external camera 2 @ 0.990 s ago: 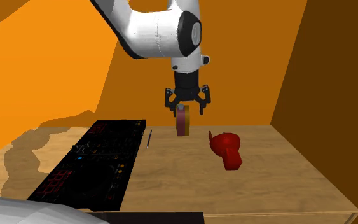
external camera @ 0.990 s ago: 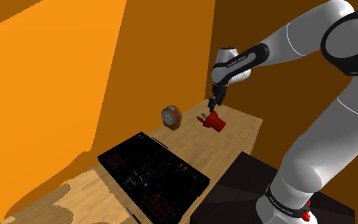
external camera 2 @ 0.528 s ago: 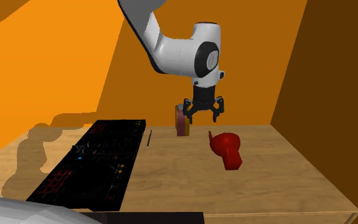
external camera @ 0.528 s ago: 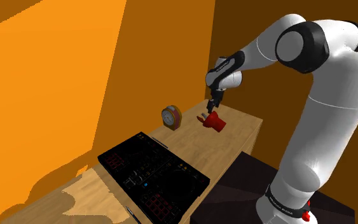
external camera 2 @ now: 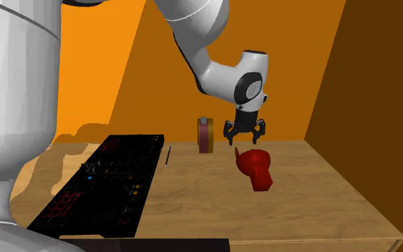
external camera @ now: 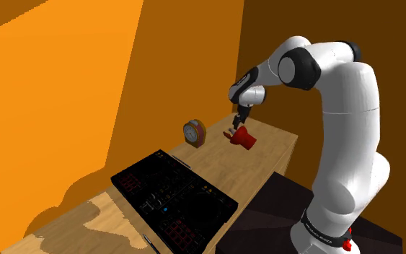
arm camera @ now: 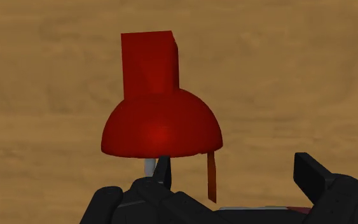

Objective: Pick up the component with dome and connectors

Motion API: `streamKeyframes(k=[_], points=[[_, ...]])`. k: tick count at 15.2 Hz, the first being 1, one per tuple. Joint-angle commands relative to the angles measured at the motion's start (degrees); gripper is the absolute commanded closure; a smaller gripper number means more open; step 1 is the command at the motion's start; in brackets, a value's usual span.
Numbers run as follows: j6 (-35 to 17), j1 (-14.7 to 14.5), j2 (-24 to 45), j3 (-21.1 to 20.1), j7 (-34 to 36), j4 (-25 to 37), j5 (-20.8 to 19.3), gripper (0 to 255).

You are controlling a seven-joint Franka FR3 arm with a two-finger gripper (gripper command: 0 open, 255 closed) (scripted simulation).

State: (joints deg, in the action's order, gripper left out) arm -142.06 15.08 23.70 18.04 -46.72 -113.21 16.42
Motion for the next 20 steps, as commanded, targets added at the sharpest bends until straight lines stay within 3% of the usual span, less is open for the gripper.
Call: streamKeyframes(k=[1,10,20], points=[[-0.5,2.1,4.8,-1.3,-2.2,4.2,2.5,0],[3.9,10.7,26.1,-5.8,-6.3,30.0,7.2,0],[1.5,11.7,31.5,-6.9,-7.1,33.2,8.1,0]])
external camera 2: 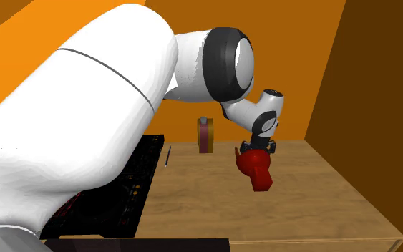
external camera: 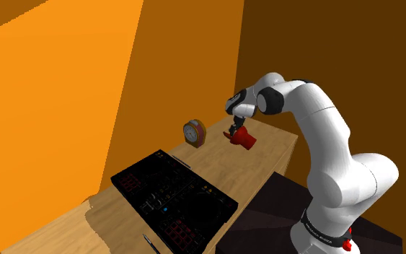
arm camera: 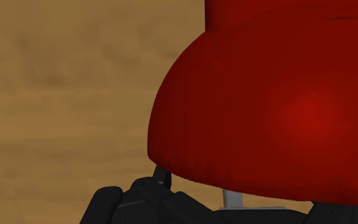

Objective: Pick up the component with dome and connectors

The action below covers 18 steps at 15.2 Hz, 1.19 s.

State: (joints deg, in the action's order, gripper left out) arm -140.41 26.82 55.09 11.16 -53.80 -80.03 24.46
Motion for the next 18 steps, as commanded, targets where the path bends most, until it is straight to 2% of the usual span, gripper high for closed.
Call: streamKeyframes(k=[1,10,18], points=[[-0.2,0.0,0.2,-0.1,0.0,0.1,0.0,255],[-0.2,0.0,0.1,0.0,0.0,0.0,0.0,255],[2.7,-0.7,-4.5,1.0,0.8,-1.8,-0.9,255]])
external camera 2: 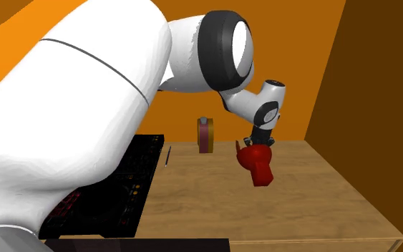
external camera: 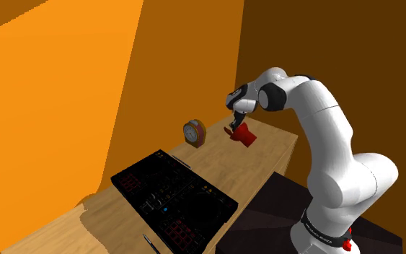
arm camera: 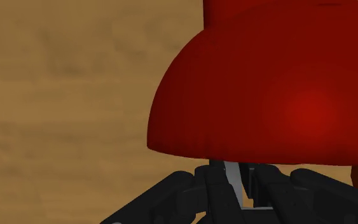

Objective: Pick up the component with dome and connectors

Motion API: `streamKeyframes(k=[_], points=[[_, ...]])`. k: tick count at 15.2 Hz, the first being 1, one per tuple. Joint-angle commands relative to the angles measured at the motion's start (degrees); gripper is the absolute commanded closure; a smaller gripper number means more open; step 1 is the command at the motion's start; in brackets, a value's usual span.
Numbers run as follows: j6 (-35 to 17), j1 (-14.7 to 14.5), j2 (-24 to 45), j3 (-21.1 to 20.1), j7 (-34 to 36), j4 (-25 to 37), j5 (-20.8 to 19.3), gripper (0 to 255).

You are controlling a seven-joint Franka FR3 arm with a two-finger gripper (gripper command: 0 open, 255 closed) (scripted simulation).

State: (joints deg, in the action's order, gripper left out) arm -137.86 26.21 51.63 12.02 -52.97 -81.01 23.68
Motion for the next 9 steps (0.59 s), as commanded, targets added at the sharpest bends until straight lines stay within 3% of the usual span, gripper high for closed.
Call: streamKeyframes(k=[1,9], points=[[0.6,-0.2,-1.6,0.3,0.1,-1.0,-0.2,255],[3.1,-0.7,-4.8,1.1,0.8,-1.7,-1.0,255]])
